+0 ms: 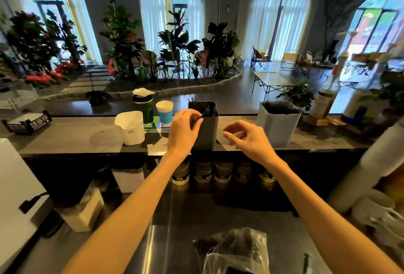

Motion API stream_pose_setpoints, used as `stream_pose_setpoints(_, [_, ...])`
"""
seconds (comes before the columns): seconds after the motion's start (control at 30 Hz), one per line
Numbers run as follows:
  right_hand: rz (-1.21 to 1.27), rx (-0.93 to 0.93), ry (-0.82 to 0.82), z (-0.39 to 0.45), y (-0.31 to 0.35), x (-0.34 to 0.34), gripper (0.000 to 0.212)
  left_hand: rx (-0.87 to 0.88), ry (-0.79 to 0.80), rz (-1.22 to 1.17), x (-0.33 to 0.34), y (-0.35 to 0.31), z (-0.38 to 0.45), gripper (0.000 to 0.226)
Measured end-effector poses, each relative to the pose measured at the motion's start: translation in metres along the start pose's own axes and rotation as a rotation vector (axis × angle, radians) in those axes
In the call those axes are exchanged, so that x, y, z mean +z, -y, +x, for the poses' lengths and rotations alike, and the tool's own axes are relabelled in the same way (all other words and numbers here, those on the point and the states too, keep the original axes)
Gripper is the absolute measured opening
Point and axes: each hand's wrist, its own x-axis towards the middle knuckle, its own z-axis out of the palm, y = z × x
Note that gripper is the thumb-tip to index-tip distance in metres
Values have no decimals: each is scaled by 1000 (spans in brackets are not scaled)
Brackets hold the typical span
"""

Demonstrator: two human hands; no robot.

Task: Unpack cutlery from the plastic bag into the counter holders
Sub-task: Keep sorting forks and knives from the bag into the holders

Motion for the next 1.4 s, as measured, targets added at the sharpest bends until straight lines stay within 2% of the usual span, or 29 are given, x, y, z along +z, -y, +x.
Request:
stream_pose_setpoints(0.1, [67, 92, 53, -35, -14, 8, 17, -129, 131, -150, 0, -11, -56, 5])
stream_pose_setpoints(0.2, [183, 238, 173, -84, -41, 25, 9, -280, 426, -322, 7, -10, -123, 5])
stream_pose_setpoints(0.27, [140, 374, 378, -123, -68, 42, 9, -344, 716, -340, 15, -2, -173, 10])
stream_pose_setpoints(0.33, [14, 512, 682, -167, -97, 62, 13, -292, 983, -233, 25, 4, -224, 15])
stream_pose_setpoints(0.4, [-59, 684, 885, -211, -127, 84, 13, -256, 1169, -162, 37, 6, -270, 22])
stream_pose_setpoints(0.47, [-205, 744, 932, -245, -154, 103, 14, -280, 1273, -143, 48, 3, -303, 29])
stream_pose_setpoints(0.57, [-404, 669, 759, -267, -169, 112, 33, -235, 1378, 1, 64, -3, -329, 43])
stream_pose_setpoints(0.7, [-459, 620, 580, -263, -168, 99, 38, -151, 1389, 141, 75, -2, -337, 48])
stream_pose_setpoints(0.83, [-557, 636, 559, -252, -178, 83, 69, -186, 1296, 305, 88, 14, -332, 69])
stream_pose_setpoints(0.87, [-552, 611, 525, -251, -178, 81, 69, -212, 1273, 311, 91, 13, -328, 74])
stream_pose_setpoints(0.97, [-369, 484, 322, -253, -169, 87, 24, -234, 1190, 323, 96, 13, -322, 83])
stream_pose_setpoints(1.03, [-216, 477, 393, -257, -158, 99, 12, -192, 1157, 341, 98, 16, -324, 92])
stream_pose_setpoints(1.1, [-136, 508, 519, -264, -153, 113, 18, -185, 1135, 344, 97, 20, -328, 94])
stream_pose_setpoints(1.2, [-304, 551, 565, -272, -165, 128, 34, -232, 1132, 333, 93, 30, -331, 92])
stream_pose_setpoints(1.3, [-351, 665, 501, -277, -179, 130, 50, -287, 1121, 311, 87, 38, -339, 85])
stream_pose_setpoints(1.4, [-373, 727, 519, -279, -186, 134, 40, -304, 1110, 282, 85, 43, -348, 87])
